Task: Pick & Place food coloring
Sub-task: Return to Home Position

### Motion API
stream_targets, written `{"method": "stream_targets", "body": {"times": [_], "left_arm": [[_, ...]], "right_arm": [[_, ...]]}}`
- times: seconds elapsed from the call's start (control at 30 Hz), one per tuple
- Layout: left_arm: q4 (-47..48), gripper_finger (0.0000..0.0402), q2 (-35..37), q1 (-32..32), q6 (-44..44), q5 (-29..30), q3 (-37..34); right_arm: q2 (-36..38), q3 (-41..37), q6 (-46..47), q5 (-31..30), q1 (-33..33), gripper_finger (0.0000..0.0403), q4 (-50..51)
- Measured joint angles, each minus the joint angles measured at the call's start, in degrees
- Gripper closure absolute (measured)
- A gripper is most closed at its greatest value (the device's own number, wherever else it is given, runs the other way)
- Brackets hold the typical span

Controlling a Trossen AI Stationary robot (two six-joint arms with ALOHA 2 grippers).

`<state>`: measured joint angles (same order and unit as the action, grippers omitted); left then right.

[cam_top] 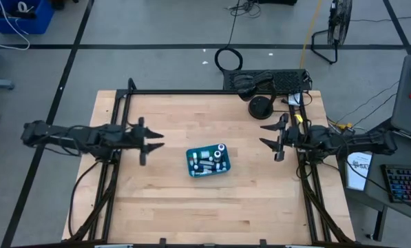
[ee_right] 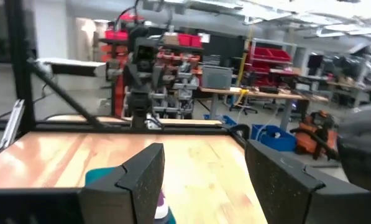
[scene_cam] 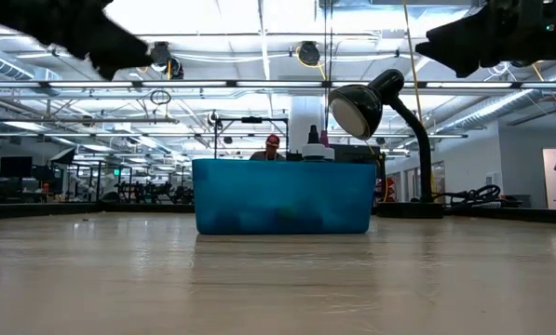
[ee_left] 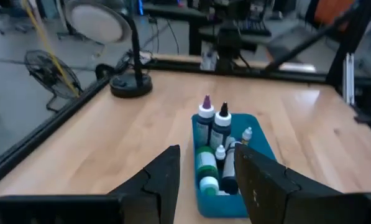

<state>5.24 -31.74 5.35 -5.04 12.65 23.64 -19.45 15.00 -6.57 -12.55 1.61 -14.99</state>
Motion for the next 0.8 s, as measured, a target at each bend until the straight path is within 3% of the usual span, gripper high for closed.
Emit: {"method": "stream_targets", "body": {"times": [0.27,0.43,0.67,0.8], "left_arm": [[1.7,0.0249,22.4,-0.3,-0.3,0.0,-11.3],[9.8,0.0249,31.7,-0.3,-0.7,0.1,-13.4],[10.9,0.0249,31.5,-0.3,-0.8,2.4,-13.6],[10.2,0.0249,31.5,-0.3,-0.3,-0.7,-12.9]], "right_arm": [[5.0,0.0,4.1,-10.0,0.0,0.0190,7.2],[6.7,-0.1,4.5,-9.8,0.0,0.0190,8.8],[12.0,-7.2,4.4,-9.2,0.0,0.0190,1.9],[16.8,-11.9,3.7,-2.3,0.0,0.0190,-1.1]]}}
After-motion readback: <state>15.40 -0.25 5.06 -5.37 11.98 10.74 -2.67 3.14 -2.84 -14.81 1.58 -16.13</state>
